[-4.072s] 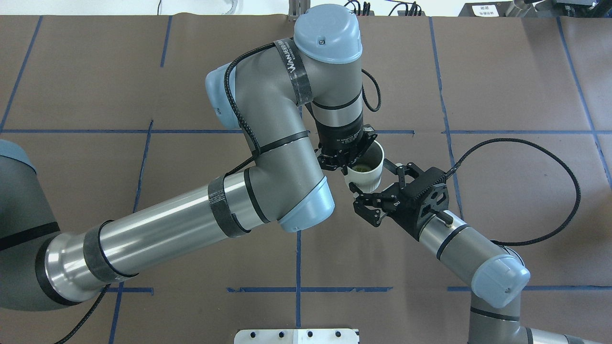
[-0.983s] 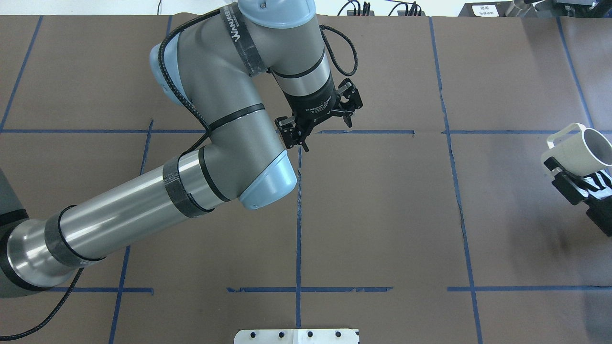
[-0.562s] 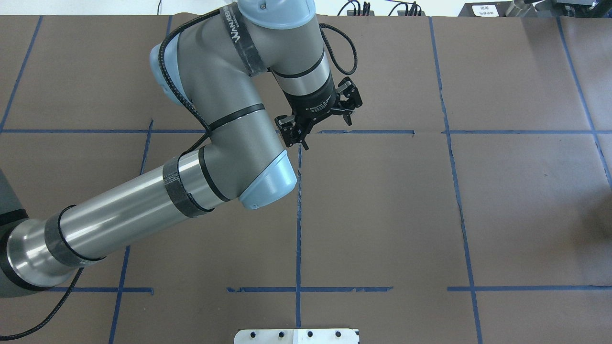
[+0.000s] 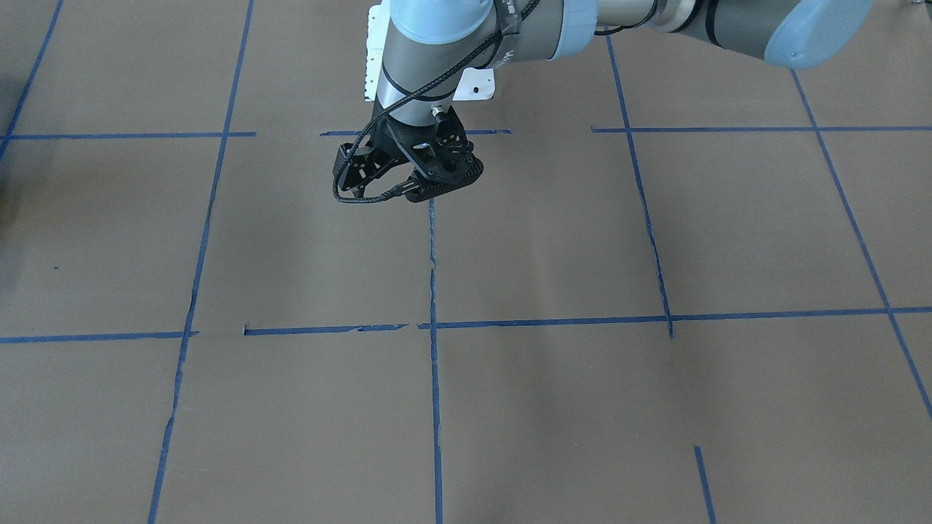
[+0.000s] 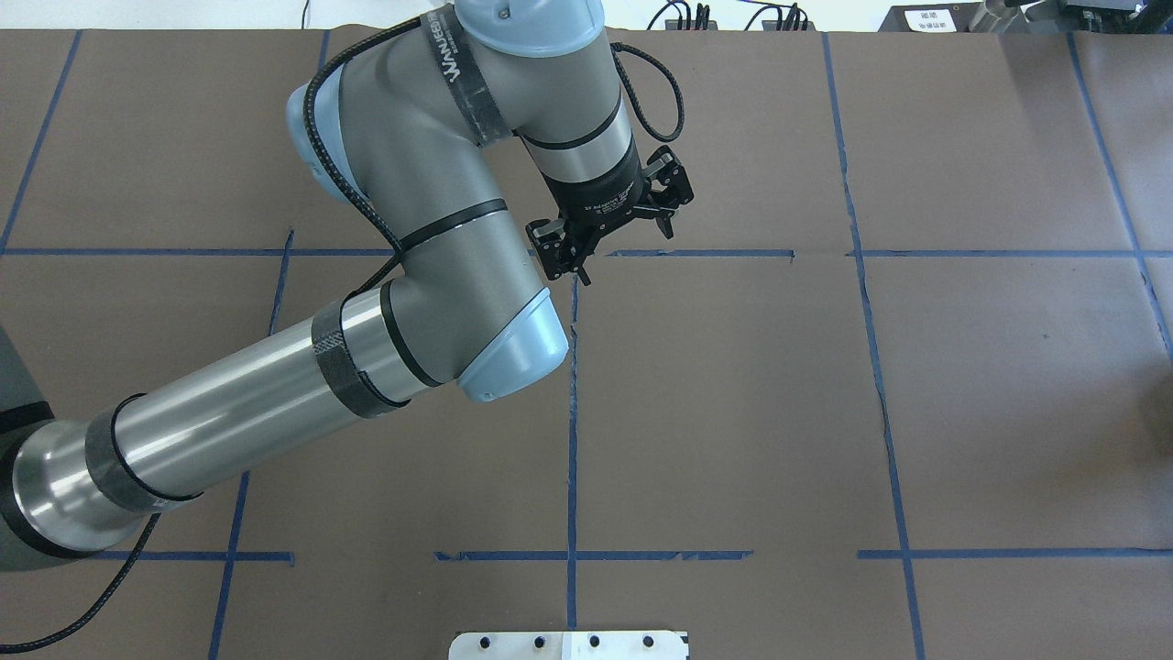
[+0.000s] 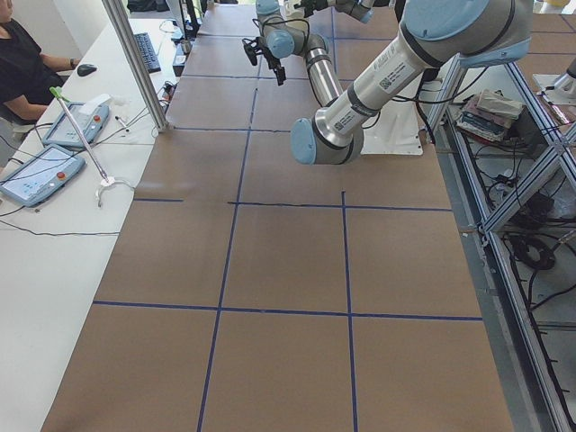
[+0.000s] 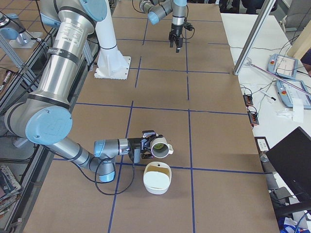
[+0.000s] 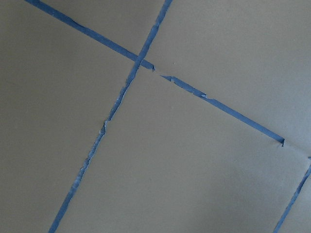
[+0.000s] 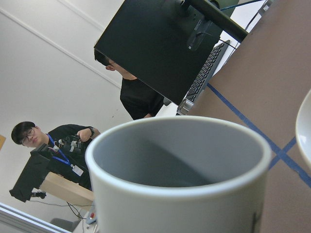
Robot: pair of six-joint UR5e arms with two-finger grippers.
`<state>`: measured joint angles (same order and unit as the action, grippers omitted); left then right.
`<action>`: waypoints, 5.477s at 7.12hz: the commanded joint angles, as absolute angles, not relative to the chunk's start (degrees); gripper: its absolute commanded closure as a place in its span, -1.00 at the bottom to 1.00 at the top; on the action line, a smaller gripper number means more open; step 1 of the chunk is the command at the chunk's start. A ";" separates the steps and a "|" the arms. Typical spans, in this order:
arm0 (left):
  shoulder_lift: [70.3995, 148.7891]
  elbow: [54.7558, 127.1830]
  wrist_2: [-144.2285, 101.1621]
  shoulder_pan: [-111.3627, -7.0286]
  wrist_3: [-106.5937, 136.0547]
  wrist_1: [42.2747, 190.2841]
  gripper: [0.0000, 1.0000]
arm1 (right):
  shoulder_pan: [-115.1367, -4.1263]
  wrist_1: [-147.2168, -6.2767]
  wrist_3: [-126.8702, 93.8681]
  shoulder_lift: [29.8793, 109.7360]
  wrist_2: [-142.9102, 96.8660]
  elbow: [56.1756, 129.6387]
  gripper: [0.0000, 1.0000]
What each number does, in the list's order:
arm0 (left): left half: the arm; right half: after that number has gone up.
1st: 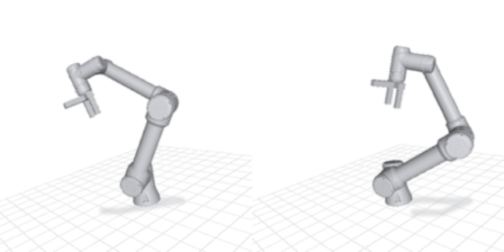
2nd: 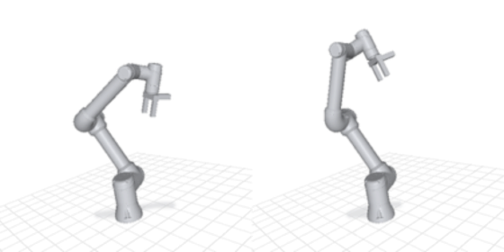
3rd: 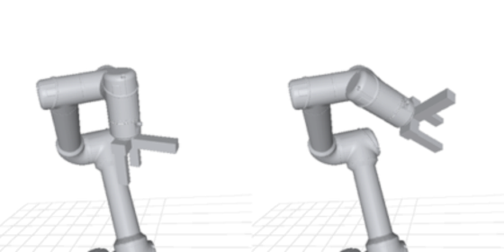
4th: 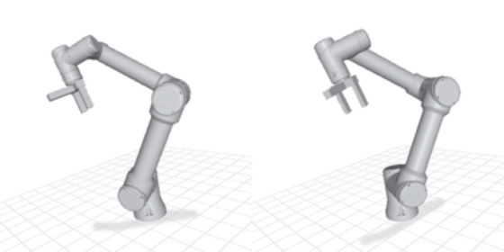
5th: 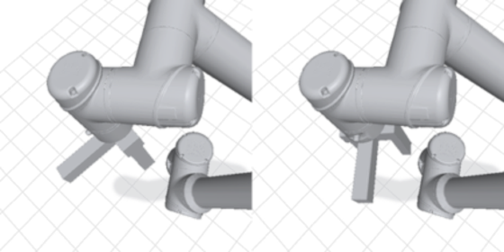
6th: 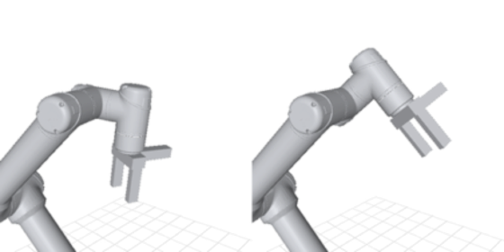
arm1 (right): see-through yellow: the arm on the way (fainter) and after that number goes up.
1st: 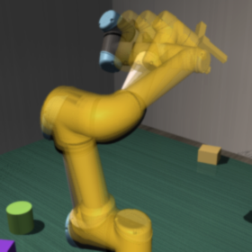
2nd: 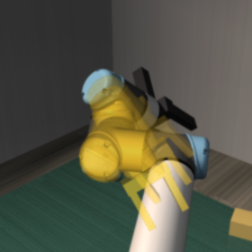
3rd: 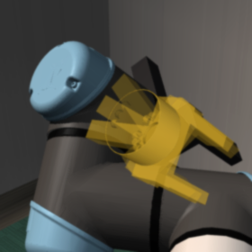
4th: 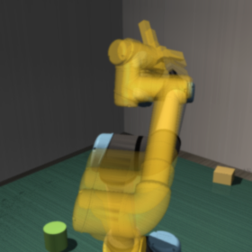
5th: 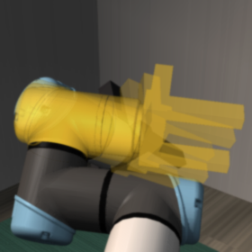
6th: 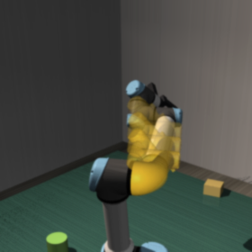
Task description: Left arm hands cup to right arm to dump lemon
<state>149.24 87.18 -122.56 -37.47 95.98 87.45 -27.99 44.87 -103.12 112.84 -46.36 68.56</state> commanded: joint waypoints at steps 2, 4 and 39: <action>149.24 87.19 -122.43 -37.53 95.98 87.45 -1.00 | -32.07 49.03 -120.89 112.24 -46.49 67.33 0.68; 149.15 87.19 -122.43 -37.53 95.98 87.45 -1.00 | -34.00 52.35 -130.73 112.06 -46.49 65.23 0.64; 146.78 88.59 -117.60 -39.46 92.81 87.54 -1.00 | -24.00 -8.99 -59.20 75.73 -46.94 84.73 0.44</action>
